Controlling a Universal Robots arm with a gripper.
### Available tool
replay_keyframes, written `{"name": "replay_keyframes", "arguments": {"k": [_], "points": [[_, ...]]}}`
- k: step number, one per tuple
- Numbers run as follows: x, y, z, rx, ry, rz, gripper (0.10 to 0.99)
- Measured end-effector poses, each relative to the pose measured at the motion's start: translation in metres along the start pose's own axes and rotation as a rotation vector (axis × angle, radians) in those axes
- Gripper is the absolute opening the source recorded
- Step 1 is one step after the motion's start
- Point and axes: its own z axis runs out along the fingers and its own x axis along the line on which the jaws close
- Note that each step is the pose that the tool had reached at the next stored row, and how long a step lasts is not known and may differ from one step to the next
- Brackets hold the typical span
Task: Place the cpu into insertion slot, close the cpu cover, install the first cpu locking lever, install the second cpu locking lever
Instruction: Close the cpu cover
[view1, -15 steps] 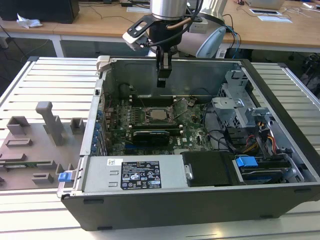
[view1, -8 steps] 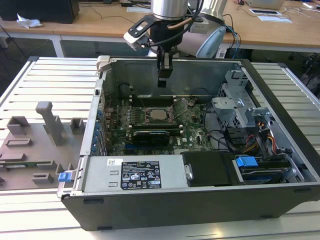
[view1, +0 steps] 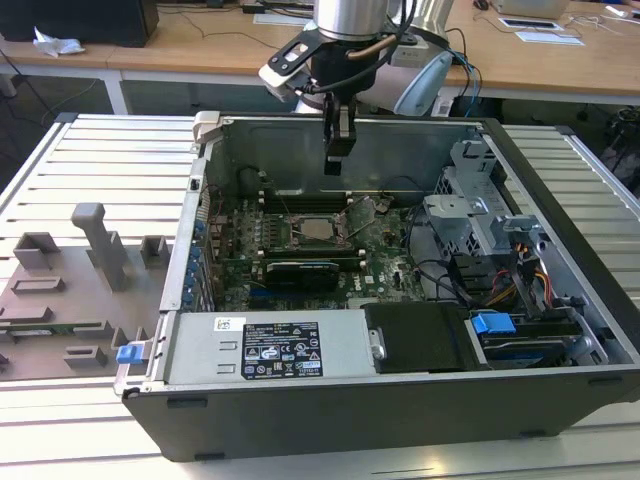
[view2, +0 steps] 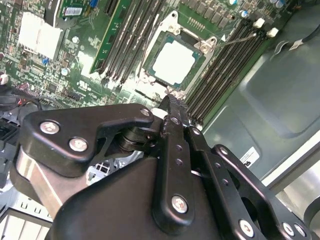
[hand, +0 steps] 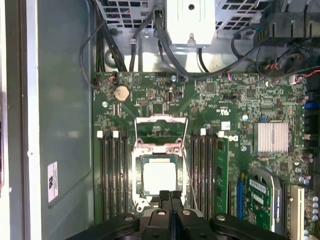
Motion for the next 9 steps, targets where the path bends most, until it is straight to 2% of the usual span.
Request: {"name": "replay_keyframes", "arguments": {"k": [4,9], "points": [[0.0001,0.0075,-0.0001,0.002,-0.0003,0.000,0.106],[0.0003,0.0099,0.0017,0.002,-0.0004,0.000,0.106]]}}
